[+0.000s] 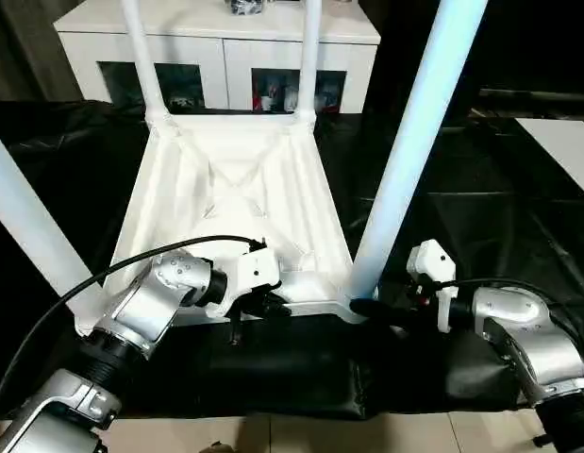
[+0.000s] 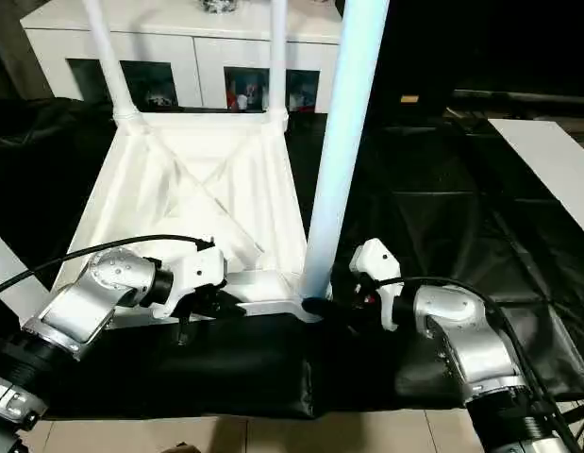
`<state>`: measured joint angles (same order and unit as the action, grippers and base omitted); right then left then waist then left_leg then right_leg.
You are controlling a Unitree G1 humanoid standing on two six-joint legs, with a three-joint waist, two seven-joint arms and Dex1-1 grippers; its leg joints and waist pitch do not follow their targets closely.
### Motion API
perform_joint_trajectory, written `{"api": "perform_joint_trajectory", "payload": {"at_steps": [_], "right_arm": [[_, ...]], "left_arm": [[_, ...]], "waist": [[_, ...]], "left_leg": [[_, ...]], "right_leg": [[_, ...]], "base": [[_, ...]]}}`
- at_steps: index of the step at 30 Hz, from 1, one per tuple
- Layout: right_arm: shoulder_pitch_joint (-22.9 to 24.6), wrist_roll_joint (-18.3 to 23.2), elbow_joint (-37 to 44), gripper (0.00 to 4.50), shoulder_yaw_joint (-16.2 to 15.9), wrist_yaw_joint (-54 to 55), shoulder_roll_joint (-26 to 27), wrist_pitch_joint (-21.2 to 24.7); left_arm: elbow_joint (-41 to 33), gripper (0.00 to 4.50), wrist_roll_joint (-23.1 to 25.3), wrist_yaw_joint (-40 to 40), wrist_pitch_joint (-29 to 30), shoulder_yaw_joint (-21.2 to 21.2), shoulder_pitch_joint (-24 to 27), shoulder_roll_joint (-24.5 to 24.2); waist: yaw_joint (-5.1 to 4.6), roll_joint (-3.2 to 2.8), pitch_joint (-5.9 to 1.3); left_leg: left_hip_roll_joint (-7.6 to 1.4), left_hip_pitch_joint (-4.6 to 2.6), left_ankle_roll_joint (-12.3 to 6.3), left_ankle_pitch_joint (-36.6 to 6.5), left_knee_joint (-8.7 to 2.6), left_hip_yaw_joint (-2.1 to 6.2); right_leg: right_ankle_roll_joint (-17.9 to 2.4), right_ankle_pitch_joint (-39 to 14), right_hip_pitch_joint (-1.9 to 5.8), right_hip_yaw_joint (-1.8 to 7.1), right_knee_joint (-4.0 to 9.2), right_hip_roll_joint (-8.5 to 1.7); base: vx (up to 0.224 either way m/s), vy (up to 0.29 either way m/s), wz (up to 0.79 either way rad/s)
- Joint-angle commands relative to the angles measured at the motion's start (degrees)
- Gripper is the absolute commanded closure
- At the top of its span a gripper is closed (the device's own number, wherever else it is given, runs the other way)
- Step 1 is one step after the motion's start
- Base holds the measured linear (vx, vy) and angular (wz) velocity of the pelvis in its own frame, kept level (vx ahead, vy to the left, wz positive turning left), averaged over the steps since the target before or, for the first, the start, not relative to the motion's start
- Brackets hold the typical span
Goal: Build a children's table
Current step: Rotate leg to tighten
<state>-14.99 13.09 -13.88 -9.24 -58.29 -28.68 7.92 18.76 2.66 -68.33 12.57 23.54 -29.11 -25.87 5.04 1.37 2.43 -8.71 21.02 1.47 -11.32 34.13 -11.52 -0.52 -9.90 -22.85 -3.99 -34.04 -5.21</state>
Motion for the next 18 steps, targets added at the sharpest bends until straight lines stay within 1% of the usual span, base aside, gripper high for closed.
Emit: {"api": "perform_joint_trajectory", "payload": {"at_steps": [1, 3, 4, 6, 7, 8, 9, 10, 11, 12, 13, 15, 16, 17, 18], "right_arm": [[-0.75, -0.2, -1.12, 1.7, 0.57, -0.01, -0.33, -0.24], [-0.78, -0.43, -1.88, 1.87, 0.88, 0.64, -0.04, -0.41], [-1.35, -1.98, -4.41, 1.9, 2.0, 5.42, 1.47, -0.99], [-2.1, -3.67, -6.99, 1.94, 3.08, 11.14, 3.35, -1.77], [-2.38, -3.98, -7.87, 1.95, 3.6, 13.35, 4.27, -1.72], [-2.6, -3.88, -8.63, 1.95, 4.32, 15.81, 5.59, -1.31], [-2.69, -3.74, -8.95, 1.96, 4.64, 17.08, 6.43, -1.05], [-2.94, -3.94, -9.62, 1.96, 5.13, 20.3, 8.28, -0.77], [-2.94, -3.94, -9.62, 1.96, 5.13, 20.3, 8.28, -0.77], [-3.06, -4.19, -9.9, 1.96, 5.24, 21.74, 9.06, -0.79], [-3.1, -4.2, -9.93, 1.96, 5.27, 22.12, 9.32, -0.7], [-4.24, -4.93, -11.1, 1.96, 5.69, 29.66, 14.37, 0.87], [-5.87, -5.69, -13.16, 1.96, 6.4, 37.13, 18.72, 1.7], [-6.82, -6.16, -14.45, 1.96, 6.81, 41.26, 21.07, 1.98], [-7.95, -6.28, -16.04, 1.96, 7.14, 44.67, 23.48, 2.11]], "left_arm": [[-1.36, 4.5, 0.08, -2.38, 0.31, 2.57, 1.36, 0.05], [-1.21, 4.5, 0.32, -2.17, 0.2, 2.59, 1.35, 0.0], [-0.15, 4.5, 1.16, -0.14, -0.24, 2.3, 1.03, 0.63], [1.81, 4.5, 2.68, 3.57, -1.12, 1.96, 0.25, 1.94], [2.58, 4.5, 3.08, 4.93, -1.03, 1.8, -0.08, 2.61], [3.31, 4.5, 3.3, 6.4, -0.46, 1.57, -0.39, 3.54], [3.75, 4.5, 3.38, 7.37, -0.19, 1.4, -0.58, 4.18], [4.62, 4.5, 3.48, 9.29, 0.43, 1.07, -0.97, 5.62], [4.62, 4.5, 3.48, 9.29, 0.43, 1.07, -0.97, 5.62], [4.95, 4.5, 3.49, 10.06, 0.67, 0.94, -1.12, 6.25], [5.05, 4.5, 3.54, 10.29, 0.75, 0.94, -1.17, 6.43], [7.27, 4.5, 4.84, 15.41, 2.49, 0.96, -2.4, 10.01], [9.95, 4.5, 6.03, 22.02, 4.55, 0.23, -3.92, 13.92], [11.52, 4.5, 6.73, 25.71, 5.61, -0.24, -4.76, 16.09], [13.39, 4.5, 7.16, 30.91, 6.62, -1.52, -5.75, 18.73]], "waist": [[-0.05, 0.43, -3.1], [-0.1, 0.44, -3.14], [-0.11, 0.34, -3.15], [-0.4, 0.3, -2.93], [-0.74, 0.42, -2.79], [-0.97, 0.44, -2.84], [-1.09, 0.35, -2.84], [-1.32, 0.18, -2.74], [-1.59, 0.32, -2.65], [-1.7, 0.4, -2.71], [-1.76, 0.37, -2.67], [-2.1, 0.2, -2.63], [-2.21, 0.27, -2.64], [-2.43, 0.19, -2.54], [-2.71, 0.24, -2.47]], "left_leg": [[-4.96, -0.84, -3.47, -10.67, -4.34, 2.17], [-4.93, -0.84, -3.45, -10.54, -4.33, 2.15], [-4.93, -0.84, -3.32, -10.64, -4.32, 2.16], [-4.94, -0.77, -2.43, -12.2, -4.54, 2.23], [-4.81, -0.87, -1.32, -14.56, -4.69, 2.31], [-4.7, -1.02, -0.38, -16.01, -4.66, 2.38], [-4.73, -1.01, 0.14, -17.0, -4.7, 2.62], [-4.75, -0.93, 0.32, -17.52, -4.79, 2.66], [-4.69, -1.11, 0.65, -19.0, -4.82, 2.69], [-4.63, -1.08, 0.68, -19.41, -4.8, 2.74], [-4.64, -1.03, 0.6, -19.51, -4.82, 2.81], [-4.59, -1.04, 0.8, -20.03, -4.88, 2.81], [-4.46, -0.99, 1.17, -20.32, -4.89, 2.92], [-4.53, -1.14, 1.68, -20.55, -4.93, 2.89], [-4.42, -1.53, 2.57, -22.27, -4.81, 3.1]], "right_leg": [[-13.61, -11.39, 2.49, 3.09, 3.43, -4.48], [-13.74, -10.94, 2.48, 3.06, 3.39, -4.43], [-13.75, -11.05, 2.45, 3.07, 3.41, -4.47], [-13.37, -13.16, 2.32, 3.04, 3.75, -4.48], [-12.48, -16.81, 2.2, 2.97, 4.16, -4.39], [-11.5, -19.79, 2.13, 2.97, 4.48, -4.5], [-10.6, -21.88, 2.16, 2.94, 4.67, -4.65], [-10.3, -22.36, 2.08, 2.96, 4.72, -4.56], [-9.57, -24.15, 1.77, 2.89, 5.12, -4.49], [-9.19, -24.9, 1.86, 2.86, 5.12, -4.5], [-8.74, -25.8, 1.79, 2.88, 5.28, -4.6], [-8.42, -26.58, 1.48, 2.9, 5.36, -4.44], [-7.97, -27.72, 1.52, 2.77, 5.51, -4.48], [-7.86, -28.25, 1.25, 2.8, 5.55, -4.39], [-7.43, -30.76, 0.98, 2.56, 5.82, -4.41]], "base": [[0.0, 0.0, 0.0], [0.0, 0.0, 0.0], [0.0, 0.0, 0.0], [0.0, 0.0, 0.0], [0.0, 0.0, 0.0], [0.0, 0.0, 0.0], [0.0, 0.0, 0.0], [0.0, 0.0, 0.0], [0.0, 0.0, 0.0], [0.0, 0.0, 0.0], [0.0, 0.0, 0.0], [0.0, 0.0, 0.0], [0.0, 0.0, 0.0], [0.0, 0.0, 0.0], [0.0, 0.0, 0.0]]}}
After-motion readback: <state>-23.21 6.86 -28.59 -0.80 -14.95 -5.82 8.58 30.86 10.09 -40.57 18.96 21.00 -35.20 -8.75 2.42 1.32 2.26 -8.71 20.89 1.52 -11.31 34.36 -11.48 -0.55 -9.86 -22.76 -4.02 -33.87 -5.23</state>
